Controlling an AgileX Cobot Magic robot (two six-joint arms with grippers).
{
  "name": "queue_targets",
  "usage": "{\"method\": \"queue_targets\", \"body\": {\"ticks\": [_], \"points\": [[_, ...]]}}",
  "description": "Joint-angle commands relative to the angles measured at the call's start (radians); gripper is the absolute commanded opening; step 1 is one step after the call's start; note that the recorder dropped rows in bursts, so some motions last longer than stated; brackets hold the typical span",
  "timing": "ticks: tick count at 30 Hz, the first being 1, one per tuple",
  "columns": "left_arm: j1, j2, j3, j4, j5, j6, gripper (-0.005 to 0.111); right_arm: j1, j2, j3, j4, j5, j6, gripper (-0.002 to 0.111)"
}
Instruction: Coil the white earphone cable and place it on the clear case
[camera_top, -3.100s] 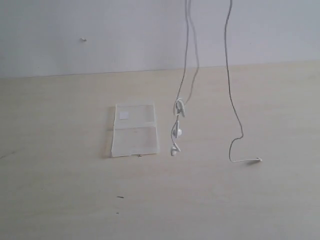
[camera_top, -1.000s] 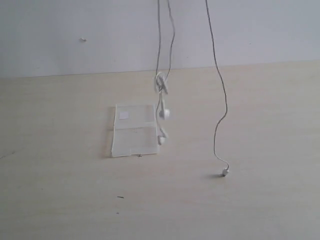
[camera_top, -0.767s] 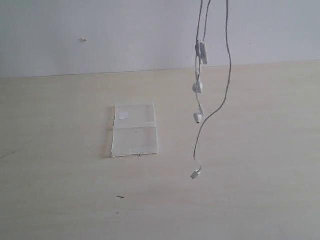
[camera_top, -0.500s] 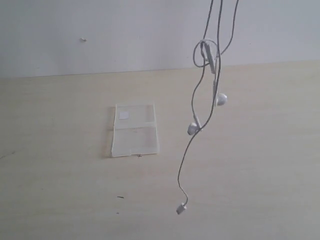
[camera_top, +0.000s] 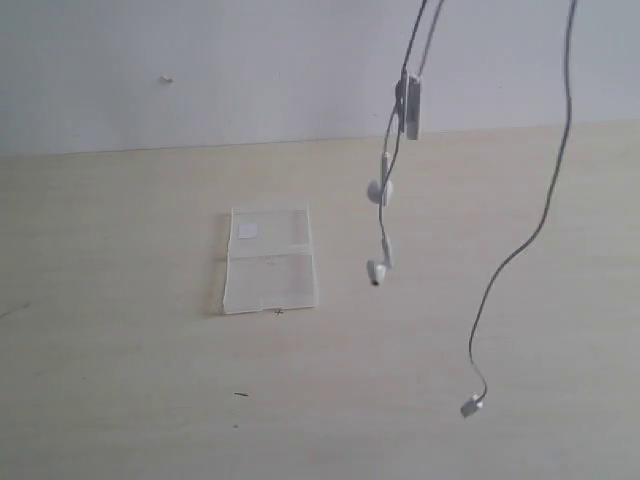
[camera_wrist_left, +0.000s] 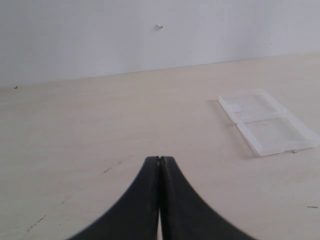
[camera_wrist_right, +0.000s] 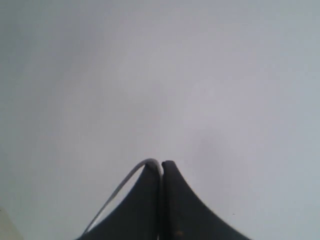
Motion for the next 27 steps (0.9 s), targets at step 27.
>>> {"method": "queue_targets", "body": {"ticks": [27], "points": [[0.001,-0.005,0.0,-0.01,-0.002,0.0,0.0,-0.001,-0.03,-0.006,-0.02,0.016,0.062,0.0]]}}
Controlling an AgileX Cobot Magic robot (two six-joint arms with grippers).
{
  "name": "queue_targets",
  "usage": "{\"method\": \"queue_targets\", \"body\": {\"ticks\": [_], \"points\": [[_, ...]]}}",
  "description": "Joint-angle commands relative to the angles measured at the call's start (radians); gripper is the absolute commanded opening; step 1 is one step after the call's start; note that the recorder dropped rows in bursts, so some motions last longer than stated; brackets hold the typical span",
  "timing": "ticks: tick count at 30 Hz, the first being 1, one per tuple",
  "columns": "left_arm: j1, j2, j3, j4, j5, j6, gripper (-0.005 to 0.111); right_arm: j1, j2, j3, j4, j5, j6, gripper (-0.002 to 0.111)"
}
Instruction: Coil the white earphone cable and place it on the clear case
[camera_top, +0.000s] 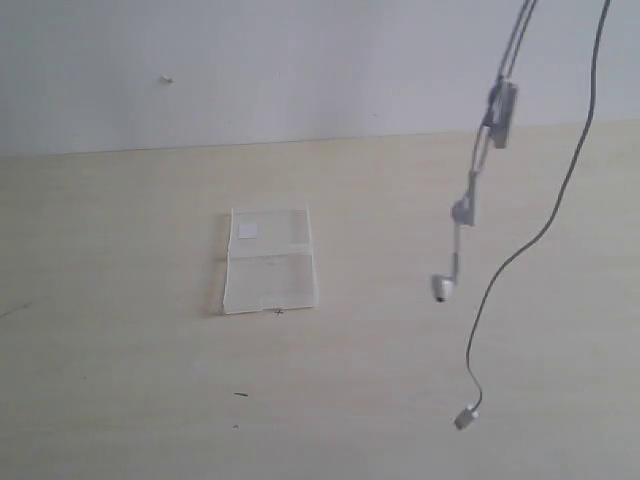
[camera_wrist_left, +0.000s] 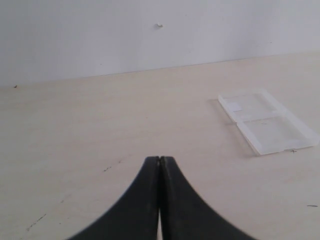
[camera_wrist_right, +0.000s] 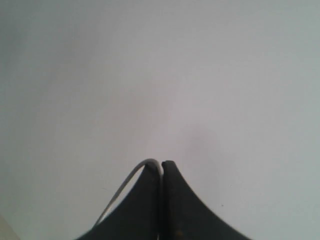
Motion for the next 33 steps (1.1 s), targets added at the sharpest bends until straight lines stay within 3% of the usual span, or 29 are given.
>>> {"method": "queue_targets", "body": {"ticks": [1,19,33], "points": [[0.001,-0.005,0.0,-0.008,-0.004,0.0,0.0,-0.001,-0.002,-0.006,0.071,-0.009,0.001,0.0],[0.001,-0.005,0.0,-0.008,-0.004,0.0,0.0,-0.001,0.068,-0.006,0.488,-0.01,-0.232,0.0],[0.001,-0.005,0.0,-0.008,-0.004,0.0,0.0,-0.001,0.077,-0.006,0.49,0.01,-0.243,0.0]]}}
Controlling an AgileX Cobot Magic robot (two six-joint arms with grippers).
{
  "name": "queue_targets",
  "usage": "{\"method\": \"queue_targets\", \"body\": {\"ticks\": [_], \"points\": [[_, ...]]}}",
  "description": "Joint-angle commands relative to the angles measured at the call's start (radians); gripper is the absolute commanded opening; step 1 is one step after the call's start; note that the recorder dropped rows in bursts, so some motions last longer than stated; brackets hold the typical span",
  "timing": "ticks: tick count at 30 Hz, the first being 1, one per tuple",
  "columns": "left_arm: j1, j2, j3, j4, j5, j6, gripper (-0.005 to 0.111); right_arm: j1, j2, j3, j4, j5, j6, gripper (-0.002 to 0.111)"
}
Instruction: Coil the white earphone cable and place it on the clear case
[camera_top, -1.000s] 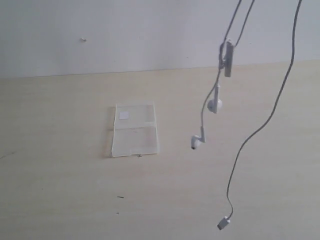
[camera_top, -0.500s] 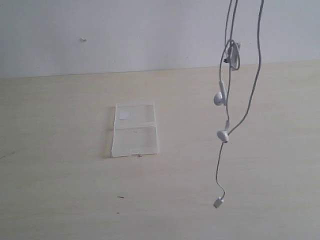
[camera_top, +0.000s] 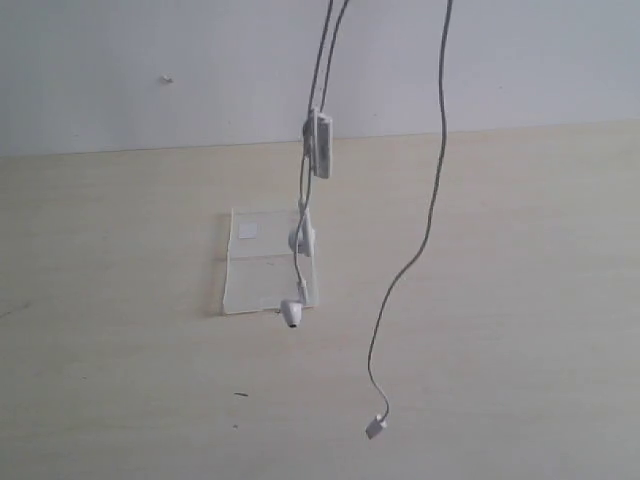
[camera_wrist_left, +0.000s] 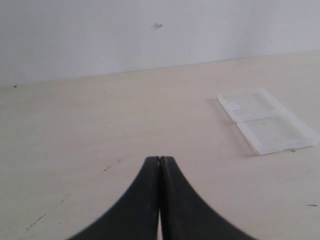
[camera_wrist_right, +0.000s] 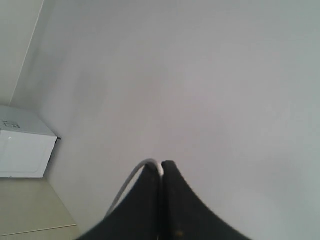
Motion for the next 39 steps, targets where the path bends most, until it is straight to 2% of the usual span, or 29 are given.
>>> {"method": "queue_targets", "body": {"ticks": [1,3,6,8,12,16,19,20,22,24,25,29,30,31,32,35,36,37,39], "points": [[0.001,-0.005,0.0,-0.008,-0.008,0.0,0.0,-0.001,0.009,-0.006,-0.001,0.004,-0.009,0.0],[0.001,-0.005,0.0,-0.008,-0.017,0.0,0.0,-0.001,0.009,-0.006,-0.001,0.004,-0.009,0.0],[0.001,-0.005,0.0,-0.008,-0.129,0.0,0.0,-0.001,0.009,-0.006,-0.001,0.019,-0.008,0.0],[0.001,-0.005,0.0,-0.008,-0.251,0.0,0.0,-0.001,0.009,-0.006,-0.003,0.025,-0.008,0.0],[0.001,-0.005,0.0,-0.008,-0.589,-0.02,0.0,-0.001,0.009,-0.006,-0.005,0.025,-0.008,0.0],[0.001,-0.005,-0.003,-0.012,-0.893,-0.219,0.0,-0.001,0.009,-0.006,-0.005,0.025,-0.004,0.0],[0.001,-0.005,-0.032,-0.012,-0.928,-0.37,0.0,-0.001,0.009,-0.006,-0.005,0.025,-0.004,0.0],[0.001,-0.005,-0.041,-0.012,-0.909,-0.4,0.0,-0.001,0.009,-0.006,-0.005,0.028,-0.005,0.0],[0.001,-0.005,-0.073,-0.012,-0.769,-0.463,0.0,-0.001,0.009,-0.006,-0.005,0.028,-0.005,0.0],[0.001,0.005,-0.124,-0.012,-0.539,-0.469,0.0,-0.001,0.009,-0.006,-0.005,0.028,-0.005,0.0],[0.001,0.038,-0.155,-0.007,-0.353,-0.469,0.0,-0.001,0.009,-0.006,-0.005,0.028,-0.007,0.0],[0.001,0.12,-0.194,-0.007,-0.186,-0.382,0.0,-0.001,0.009,-0.006,-0.005,0.028,-0.009,0.0],[0.001,0.172,-0.23,-0.064,-0.118,-0.29,0.0,-0.001,0.009,-0.006,-0.005,0.028,-0.009,0.0],[0.001,0.236,-0.273,-0.206,-0.069,-0.119,0.0,-0.001,0.009,-0.006,-0.005,0.028,-0.009,0.0],[0.001,0.265,-0.295,-0.282,-0.049,-0.024,0.0,-0.001,0.009,-0.006,-0.005,0.028,-0.009,0.0],[0.001,0.458,-0.41,-0.78,0.153,0.624,0.0,-0.001,0.01,-0.006,-0.005,0.033,-0.008,0.0],[0.001,0.498,-0.427,-0.85,0.185,0.703,0.0,-0.001,0.01,-0.006,-0.005,0.038,-0.008,0.0],[0.001,0.569,-0.472,-0.987,0.241,0.82,0.0,-0.001,0.01,-0.006,-0.005,0.059,-0.008,0.0],[0.001,0.673,-0.549,-1.12,0.281,0.906,0.0,-0.001,0.011,-0.006,-0.005,0.089,-0.006,0.0]]}}
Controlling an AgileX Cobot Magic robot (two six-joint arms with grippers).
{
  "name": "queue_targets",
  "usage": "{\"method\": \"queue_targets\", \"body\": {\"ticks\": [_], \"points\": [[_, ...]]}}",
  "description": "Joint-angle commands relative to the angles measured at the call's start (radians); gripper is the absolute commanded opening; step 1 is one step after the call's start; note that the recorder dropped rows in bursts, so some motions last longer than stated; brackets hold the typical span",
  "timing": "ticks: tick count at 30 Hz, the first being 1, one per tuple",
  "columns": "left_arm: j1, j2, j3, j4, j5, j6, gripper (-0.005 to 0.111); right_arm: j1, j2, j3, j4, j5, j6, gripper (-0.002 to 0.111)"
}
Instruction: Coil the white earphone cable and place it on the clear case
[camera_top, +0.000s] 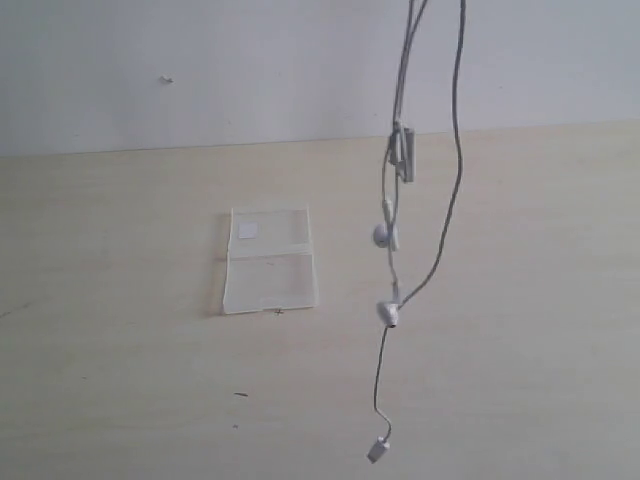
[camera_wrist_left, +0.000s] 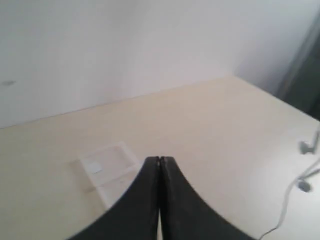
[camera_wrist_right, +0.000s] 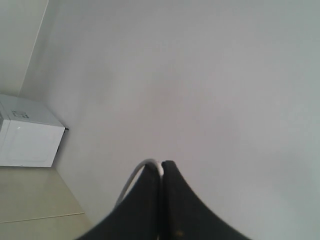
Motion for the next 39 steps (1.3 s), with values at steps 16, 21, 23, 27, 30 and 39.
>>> {"method": "queue_targets", "body": {"ticks": [16,21,23,27,30,39], "points": [[-0.157,0.537,-0.366,-0.514,0.419,0.44,0.0,-0.001,0.089,-0.006,0.123,0.122,-0.019,0.0],[-0.271,0.61,-0.428,-0.524,0.302,0.471,0.0,-0.001,0.091,-0.006,0.123,0.133,-0.028,0.0],[-0.303,0.637,-0.464,-0.515,0.284,0.482,0.0,-0.001,0.091,-0.006,0.123,0.133,-0.028,0.0],[-0.322,0.666,-0.52,-0.496,0.279,0.482,0.0,-0.001,0.091,-0.006,0.113,0.142,-0.027,0.0],[-0.307,0.658,-0.532,-0.43,0.262,0.469,0.0,-0.001,0.091,-0.006,0.068,0.157,-0.027,0.0],[-0.214,0.598,-0.531,-0.266,0.271,0.311,0.0,-0.001,0.103,-0.006,0.035,0.204,0.0,0.0]]}}
